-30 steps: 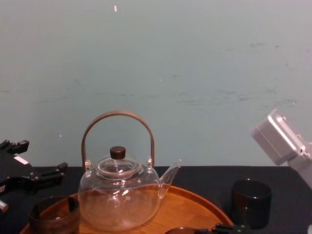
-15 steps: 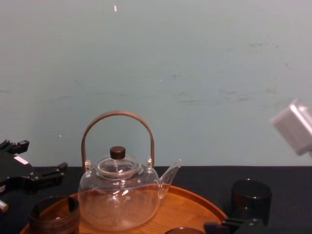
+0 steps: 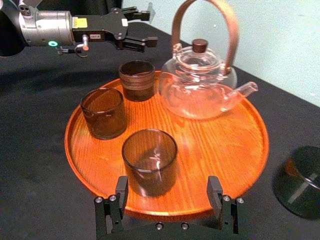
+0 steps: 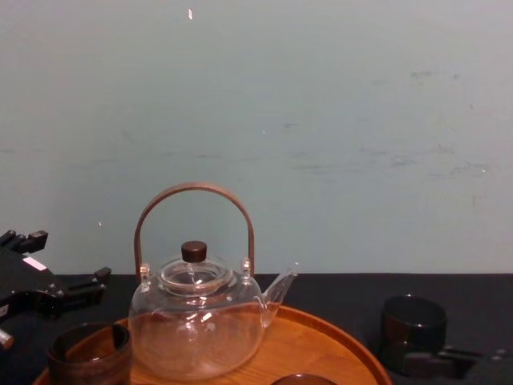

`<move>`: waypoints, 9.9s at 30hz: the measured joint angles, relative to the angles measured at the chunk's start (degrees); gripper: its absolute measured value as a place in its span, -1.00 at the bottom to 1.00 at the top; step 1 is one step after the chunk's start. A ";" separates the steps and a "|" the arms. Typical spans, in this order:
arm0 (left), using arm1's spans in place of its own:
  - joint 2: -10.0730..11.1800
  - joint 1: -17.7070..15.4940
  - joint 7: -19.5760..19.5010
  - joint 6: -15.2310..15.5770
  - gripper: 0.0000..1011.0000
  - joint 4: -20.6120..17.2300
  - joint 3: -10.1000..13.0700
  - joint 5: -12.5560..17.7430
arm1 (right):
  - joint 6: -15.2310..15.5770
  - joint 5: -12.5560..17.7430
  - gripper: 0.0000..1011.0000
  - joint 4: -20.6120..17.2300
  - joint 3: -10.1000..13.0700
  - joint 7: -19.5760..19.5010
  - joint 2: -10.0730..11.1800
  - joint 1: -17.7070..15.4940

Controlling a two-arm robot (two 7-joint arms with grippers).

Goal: Pick up the glass from the table and place it on the tray.

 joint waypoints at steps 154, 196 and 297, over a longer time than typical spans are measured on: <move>0.00 0.00 0.00 0.00 0.98 0.00 0.00 0.00 | 6.28 -10.45 0.78 15.45 8.27 -8.27 -14.57 11.50; 0.00 0.00 0.00 0.00 0.98 0.00 0.00 0.00 | 1.55 -8.48 0.78 23.46 -2.19 -4.00 -18.76 18.51; 0.00 0.00 0.00 0.00 0.98 0.00 0.00 0.00 | -4.43 -1.91 0.98 6.50 9.74 -11.00 -7.68 2.21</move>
